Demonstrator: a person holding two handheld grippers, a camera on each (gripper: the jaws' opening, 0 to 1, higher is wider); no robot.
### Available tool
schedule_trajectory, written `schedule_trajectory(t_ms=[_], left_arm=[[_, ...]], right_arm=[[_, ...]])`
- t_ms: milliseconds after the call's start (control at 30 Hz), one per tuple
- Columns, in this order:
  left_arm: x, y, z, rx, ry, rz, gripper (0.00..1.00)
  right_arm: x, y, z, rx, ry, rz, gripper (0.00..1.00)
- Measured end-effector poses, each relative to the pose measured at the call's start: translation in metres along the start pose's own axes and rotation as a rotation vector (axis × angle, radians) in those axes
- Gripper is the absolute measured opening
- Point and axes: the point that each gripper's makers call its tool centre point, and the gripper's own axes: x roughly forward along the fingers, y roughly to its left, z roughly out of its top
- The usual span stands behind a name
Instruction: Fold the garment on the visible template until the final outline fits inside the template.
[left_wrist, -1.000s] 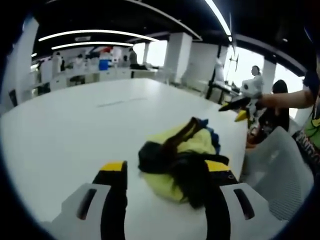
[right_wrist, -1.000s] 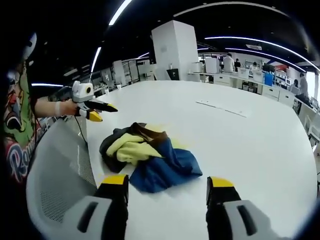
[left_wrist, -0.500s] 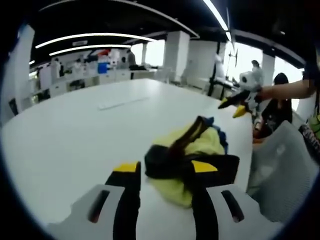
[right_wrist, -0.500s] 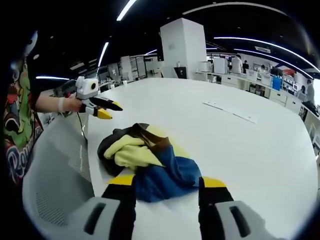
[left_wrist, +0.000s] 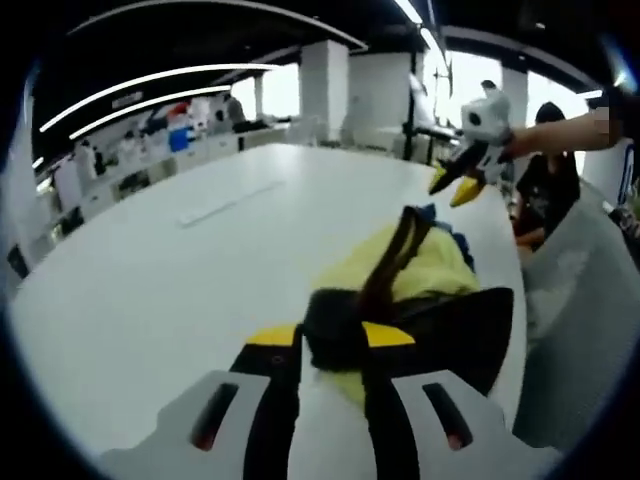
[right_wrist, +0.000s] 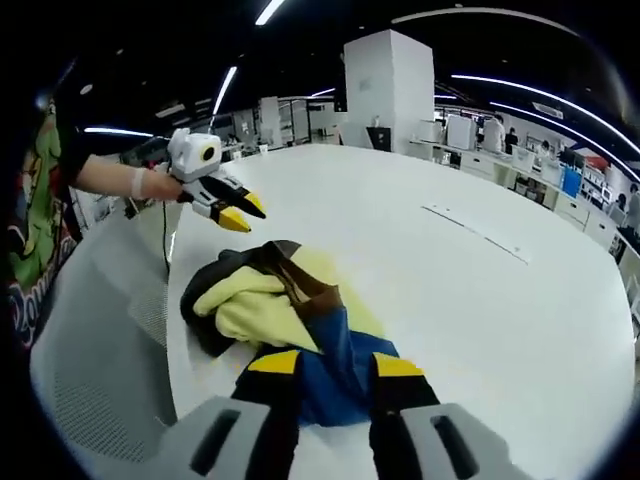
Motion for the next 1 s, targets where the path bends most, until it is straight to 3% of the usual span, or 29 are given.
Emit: schedule_trajectory(t_ms=[233,567,667,767,1000], left_arm=[[0.016,-0.002,-0.009,0.061,0.055,-0.047,0.17],[0.028,-0.007,-0.007,0.077,0.076,-0.072,0.13],[0.030,-0.006,-0.009,0.081,0.081,-0.078,0.12],[0.030,-0.006,-0.011,0.083,0.086,-0.086,0.11],[0.033,-0.008,-0.015,0.081,0.103,-0.097,0.11]], right_arm=[[0.015,-0.003,0.001,-0.023,0.041,0.036,0.21],[0.023,0.000,-0.008,-0.057,0.090,0.055,0.13],[0.023,-0.001,-0.007,-0.052,0.090,0.053,0.10],[0.024,-0.002,-0.005,-0.053,0.084,0.049,0.00],[0.019,-0.007,0.003,-0.062,0.052,0.021,0.00]])
